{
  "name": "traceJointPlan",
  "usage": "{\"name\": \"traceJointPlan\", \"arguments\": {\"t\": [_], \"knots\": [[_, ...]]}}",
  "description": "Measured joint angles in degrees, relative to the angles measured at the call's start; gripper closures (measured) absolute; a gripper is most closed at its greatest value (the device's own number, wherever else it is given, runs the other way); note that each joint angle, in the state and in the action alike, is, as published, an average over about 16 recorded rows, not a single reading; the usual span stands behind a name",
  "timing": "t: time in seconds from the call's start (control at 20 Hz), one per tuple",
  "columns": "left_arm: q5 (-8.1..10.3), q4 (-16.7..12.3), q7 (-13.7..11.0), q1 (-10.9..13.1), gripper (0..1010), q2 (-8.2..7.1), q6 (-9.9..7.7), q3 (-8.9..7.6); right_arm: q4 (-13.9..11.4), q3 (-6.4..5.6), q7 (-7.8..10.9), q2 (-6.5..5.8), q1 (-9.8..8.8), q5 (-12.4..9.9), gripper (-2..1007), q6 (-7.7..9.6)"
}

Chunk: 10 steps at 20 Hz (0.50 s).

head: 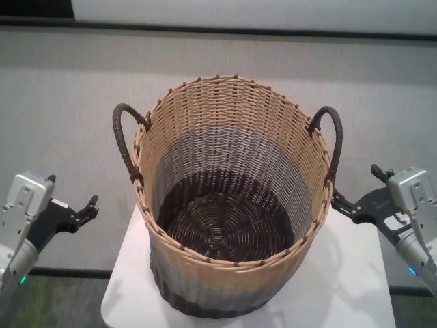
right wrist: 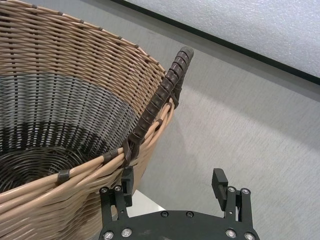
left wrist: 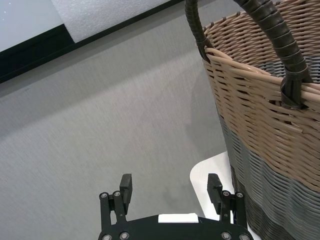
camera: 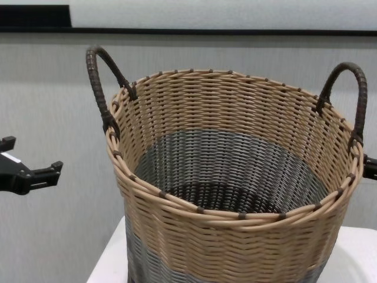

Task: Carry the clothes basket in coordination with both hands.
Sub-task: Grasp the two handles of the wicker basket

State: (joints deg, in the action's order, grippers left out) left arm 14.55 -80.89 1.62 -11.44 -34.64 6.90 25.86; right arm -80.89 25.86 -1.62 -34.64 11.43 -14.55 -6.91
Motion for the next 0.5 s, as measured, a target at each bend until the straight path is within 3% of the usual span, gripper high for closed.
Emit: {"name": "traceJointPlan", "arguments": {"t": [0.5], "knots": [[0.00, 0.00, 0.00, 0.00, 11, 0.00, 0.00, 0.00, 0.00, 0.00, 0.00, 0.00, 0.00, 0.00, 5, 0.00]]}}
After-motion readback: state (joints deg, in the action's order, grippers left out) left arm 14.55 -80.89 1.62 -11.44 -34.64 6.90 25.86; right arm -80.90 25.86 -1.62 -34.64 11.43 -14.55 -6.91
